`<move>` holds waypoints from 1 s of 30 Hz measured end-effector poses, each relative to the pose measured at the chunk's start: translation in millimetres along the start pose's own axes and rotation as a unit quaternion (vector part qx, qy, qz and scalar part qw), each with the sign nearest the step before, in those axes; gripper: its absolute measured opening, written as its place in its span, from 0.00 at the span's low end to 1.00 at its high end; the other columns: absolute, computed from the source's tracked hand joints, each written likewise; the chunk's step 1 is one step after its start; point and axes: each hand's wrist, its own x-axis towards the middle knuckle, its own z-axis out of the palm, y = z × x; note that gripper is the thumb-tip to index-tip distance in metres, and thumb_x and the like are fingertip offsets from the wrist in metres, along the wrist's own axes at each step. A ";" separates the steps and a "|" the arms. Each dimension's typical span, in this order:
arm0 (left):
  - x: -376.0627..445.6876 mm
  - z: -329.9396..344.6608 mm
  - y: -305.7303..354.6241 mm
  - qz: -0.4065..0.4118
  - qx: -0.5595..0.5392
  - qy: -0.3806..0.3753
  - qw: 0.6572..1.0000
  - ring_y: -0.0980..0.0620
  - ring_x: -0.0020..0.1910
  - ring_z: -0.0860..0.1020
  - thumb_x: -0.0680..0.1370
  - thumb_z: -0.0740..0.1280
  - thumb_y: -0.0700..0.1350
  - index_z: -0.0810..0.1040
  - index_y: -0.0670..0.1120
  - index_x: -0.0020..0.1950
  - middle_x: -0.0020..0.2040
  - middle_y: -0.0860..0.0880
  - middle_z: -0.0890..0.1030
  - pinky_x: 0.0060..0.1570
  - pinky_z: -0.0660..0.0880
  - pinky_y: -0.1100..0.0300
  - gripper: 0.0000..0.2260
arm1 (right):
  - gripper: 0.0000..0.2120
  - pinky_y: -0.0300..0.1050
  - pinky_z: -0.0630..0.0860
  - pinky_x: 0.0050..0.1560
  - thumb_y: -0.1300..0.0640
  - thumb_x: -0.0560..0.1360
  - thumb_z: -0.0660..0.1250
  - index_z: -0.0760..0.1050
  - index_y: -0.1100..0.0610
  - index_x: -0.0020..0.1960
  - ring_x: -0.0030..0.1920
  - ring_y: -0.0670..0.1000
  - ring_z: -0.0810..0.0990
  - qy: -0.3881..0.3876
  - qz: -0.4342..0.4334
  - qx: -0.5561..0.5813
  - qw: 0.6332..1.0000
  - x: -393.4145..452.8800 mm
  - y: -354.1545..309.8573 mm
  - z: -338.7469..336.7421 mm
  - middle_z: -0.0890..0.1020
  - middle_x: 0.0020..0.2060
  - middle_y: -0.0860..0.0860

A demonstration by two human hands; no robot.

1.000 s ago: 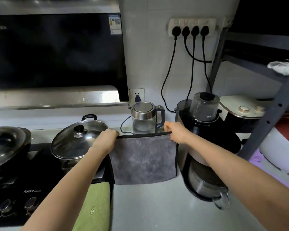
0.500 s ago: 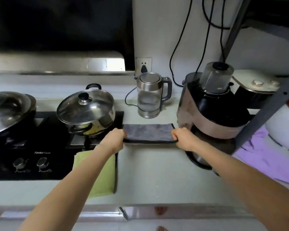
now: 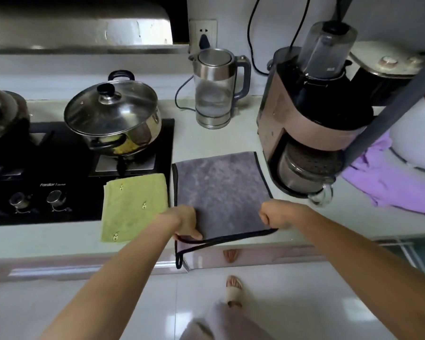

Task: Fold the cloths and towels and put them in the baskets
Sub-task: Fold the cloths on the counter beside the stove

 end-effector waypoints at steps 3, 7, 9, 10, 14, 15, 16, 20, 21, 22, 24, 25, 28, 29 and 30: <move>14.6 -20.3 -1.2 -0.027 0.017 0.200 0.979 0.41 0.50 0.80 0.78 0.62 0.44 0.81 0.42 0.52 0.52 0.42 0.82 0.43 0.73 0.56 0.10 | 0.08 0.48 0.70 0.41 0.66 0.75 0.57 0.74 0.62 0.50 0.43 0.58 0.75 0.122 -0.004 0.007 0.992 15.8 -1.8 -23.4 0.79 0.47 0.59; 50.8 -32.9 11.7 0.003 -0.176 0.358 0.917 0.39 0.60 0.76 0.81 0.55 0.39 0.76 0.43 0.57 0.61 0.40 0.78 0.55 0.72 0.50 0.12 | 0.15 0.50 0.71 0.51 0.65 0.79 0.54 0.69 0.64 0.64 0.56 0.61 0.76 0.292 -0.030 0.103 0.950 63.3 -7.1 -41.1 0.77 0.57 0.60; 72.2 -33.1 21.3 0.028 -0.241 0.350 0.905 0.44 0.72 0.66 0.82 0.52 0.39 0.69 0.43 0.70 0.74 0.42 0.66 0.67 0.65 0.53 0.17 | 0.22 0.49 0.61 0.70 0.64 0.80 0.53 0.60 0.64 0.73 0.71 0.59 0.65 0.275 -0.032 0.099 0.956 93.2 -13.4 -40.5 0.67 0.71 0.60; 84.7 -33.4 24.7 0.036 -0.248 0.345 0.905 0.46 0.75 0.60 0.82 0.51 0.38 0.64 0.43 0.74 0.76 0.43 0.60 0.71 0.60 0.56 0.19 | 0.24 0.49 0.53 0.74 0.63 0.81 0.51 0.53 0.61 0.76 0.75 0.56 0.57 0.254 -0.026 0.089 0.963 106.7 -18.6 -40.6 0.58 0.75 0.58; 129.8 -27.3 24.0 0.036 -0.201 0.315 0.927 0.47 0.78 0.45 0.84 0.49 0.44 0.49 0.43 0.78 0.79 0.46 0.48 0.75 0.45 0.57 0.23 | 0.26 0.49 0.39 0.76 0.53 0.83 0.47 0.41 0.53 0.78 0.77 0.51 0.41 0.233 -0.033 0.044 0.971 154.7 -38.9 -37.9 0.42 0.78 0.51; 138.5 -21.6 17.2 0.024 -0.161 0.306 0.938 0.47 0.78 0.44 0.84 0.46 0.49 0.47 0.44 0.79 0.79 0.46 0.47 0.75 0.42 0.54 0.24 | 0.26 0.49 0.37 0.76 0.49 0.83 0.46 0.41 0.51 0.78 0.77 0.51 0.40 0.236 -0.045 0.030 0.970 163.0 -39.7 -35.0 0.42 0.77 0.50; 145.5 -14.1 8.6 0.008 -0.117 0.310 0.944 0.46 0.78 0.43 0.83 0.43 0.55 0.46 0.46 0.79 0.79 0.47 0.45 0.74 0.39 0.52 0.26 | 0.27 0.49 0.36 0.75 0.44 0.82 0.43 0.41 0.50 0.78 0.77 0.50 0.39 0.234 -0.057 0.022 0.970 170.7 -36.3 -30.2 0.41 0.77 0.49; 158.0 2.5 -17.7 -0.057 -0.062 0.393 0.916 0.41 0.77 0.50 0.78 0.41 0.62 0.51 0.46 0.78 0.78 0.45 0.51 0.74 0.41 0.51 0.33 | 0.32 0.49 0.33 0.73 0.36 0.77 0.34 0.39 0.48 0.78 0.77 0.49 0.38 0.260 -0.039 0.017 0.965 182.0 -7.3 -16.7 0.40 0.77 0.48; 160.6 1.5 -17.6 -0.070 -0.069 0.395 0.913 0.41 0.77 0.52 0.78 0.42 0.61 0.52 0.44 0.78 0.78 0.44 0.53 0.74 0.42 0.52 0.33 | 0.30 0.49 0.33 0.73 0.38 0.79 0.37 0.39 0.49 0.78 0.77 0.50 0.39 0.267 -0.005 0.029 0.963 182.7 -4.2 -16.8 0.40 0.77 0.49; 163.3 -0.2 -15.7 -0.079 -0.076 0.393 0.913 0.40 0.77 0.52 0.79 0.43 0.61 0.53 0.43 0.78 0.78 0.43 0.53 0.74 0.44 0.51 0.32 | 0.29 0.50 0.33 0.73 0.40 0.81 0.40 0.40 0.50 0.78 0.77 0.51 0.39 0.276 0.030 0.041 0.960 183.2 -4.8 -18.0 0.41 0.77 0.51; 164.9 -3.4 -13.8 -0.087 -0.077 0.394 0.912 0.39 0.76 0.57 0.79 0.44 0.58 0.57 0.42 0.77 0.77 0.41 0.57 0.74 0.49 0.50 0.31 | 0.28 0.52 0.33 0.73 0.42 0.81 0.43 0.43 0.51 0.78 0.77 0.54 0.41 0.290 0.071 0.064 0.952 183.3 -12.8 -19.6 0.43 0.78 0.54; 164.0 -6.6 -15.3 -0.081 -0.070 0.394 0.913 0.38 0.74 0.61 0.80 0.46 0.56 0.61 0.41 0.76 0.75 0.39 0.62 0.73 0.55 0.48 0.29 | 0.28 0.53 0.34 0.73 0.43 0.82 0.44 0.44 0.51 0.78 0.77 0.55 0.42 0.290 0.077 0.079 0.951 184.5 -15.9 -20.5 0.44 0.78 0.55; 157.5 -28.8 -27.5 -0.065 -0.034 0.400 0.913 0.38 0.62 0.74 0.77 0.48 0.45 0.74 0.42 0.67 0.64 0.40 0.77 0.57 0.73 0.48 0.24 | 0.24 0.56 0.45 0.74 0.55 0.81 0.53 0.56 0.54 0.76 0.77 0.58 0.50 0.292 0.063 0.116 0.947 186.3 -10.8 -32.1 0.55 0.76 0.58; 154.2 -40.2 -31.0 -0.065 -0.030 0.395 0.916 0.39 0.60 0.74 0.76 0.49 0.43 0.74 0.43 0.66 0.61 0.42 0.77 0.52 0.73 0.49 0.23 | 0.23 0.57 0.53 0.71 0.60 0.78 0.58 0.63 0.57 0.73 0.74 0.60 0.59 0.313 0.051 0.106 0.942 186.3 -6.6 -37.4 0.63 0.73 0.60; 152.8 -51.5 -33.8 -0.066 -0.031 0.377 0.923 0.41 0.60 0.72 0.77 0.50 0.41 0.73 0.44 0.66 0.61 0.43 0.76 0.50 0.73 0.49 0.20 | 0.22 0.58 0.60 0.66 0.64 0.73 0.61 0.69 0.59 0.67 0.68 0.61 0.67 0.338 0.044 0.078 0.937 186.3 -2.6 -42.8 0.70 0.66 0.61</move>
